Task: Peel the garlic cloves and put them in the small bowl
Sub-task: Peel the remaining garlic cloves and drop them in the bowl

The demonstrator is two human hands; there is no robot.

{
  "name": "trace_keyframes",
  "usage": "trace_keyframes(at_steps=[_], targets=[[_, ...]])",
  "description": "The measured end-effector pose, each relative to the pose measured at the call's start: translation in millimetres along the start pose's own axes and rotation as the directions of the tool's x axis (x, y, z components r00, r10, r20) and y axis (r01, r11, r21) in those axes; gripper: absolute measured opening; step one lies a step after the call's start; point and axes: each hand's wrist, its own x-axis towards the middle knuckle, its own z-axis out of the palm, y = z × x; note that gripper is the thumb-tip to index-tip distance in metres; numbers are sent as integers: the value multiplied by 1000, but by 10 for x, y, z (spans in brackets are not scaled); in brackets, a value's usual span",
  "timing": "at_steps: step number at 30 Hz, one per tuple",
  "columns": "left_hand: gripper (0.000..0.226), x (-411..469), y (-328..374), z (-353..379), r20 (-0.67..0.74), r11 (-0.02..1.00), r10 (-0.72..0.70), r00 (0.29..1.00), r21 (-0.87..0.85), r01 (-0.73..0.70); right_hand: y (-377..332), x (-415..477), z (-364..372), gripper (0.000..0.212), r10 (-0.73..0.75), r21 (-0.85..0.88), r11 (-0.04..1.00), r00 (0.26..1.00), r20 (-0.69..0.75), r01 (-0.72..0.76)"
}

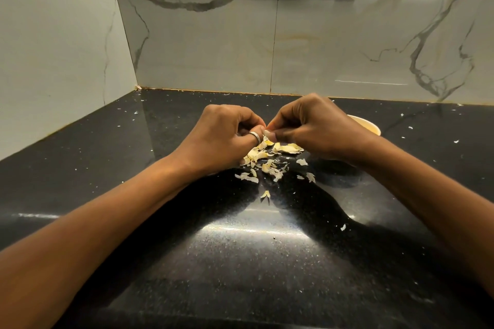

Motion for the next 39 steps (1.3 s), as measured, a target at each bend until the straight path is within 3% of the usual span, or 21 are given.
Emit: trace_keyframes(at_steps=[6, 10, 16, 22, 26, 30, 35, 39], targets=[[13, -15, 4, 5, 143, 990, -105, 984, -74, 117, 17, -4, 45, 8, -6, -58, 998, 1000, 17, 7], [15, 5, 25, -2, 110, 995, -99, 989, -20, 102, -15, -4, 31, 13, -21, -48, 999, 1000, -7, 20], [13, -2, 80, 11, 142, 966, -232, 962, -79, 245, -36, -14, 75, 11, -31, -43, 999, 998, -46, 29], [16, 15, 101, -19, 196, 866, -379, 905, -270, 421, -32, -10, 74, 6, 18, 52, 999, 995, -99, -13], [22, 40, 146, -48, 267, 679, -471, 841, -499, 539, -18, -5, 80, 8, 54, 155, 987, 995, -80, -41], [16, 68, 160, -63, 312, 530, -529, 789, -604, 595, -21, -13, 88, 6, 65, 190, 980, 996, -64, -51], [16, 69, 165, -50, 313, 491, -553, 772, -627, 605, -26, -11, 116, 6, 78, 168, 984, 994, -78, -64], [16, 73, 158, -40, 311, 512, -542, 781, -615, 600, -57, -23, 119, 13, 161, 437, 889, 987, -23, -135]])
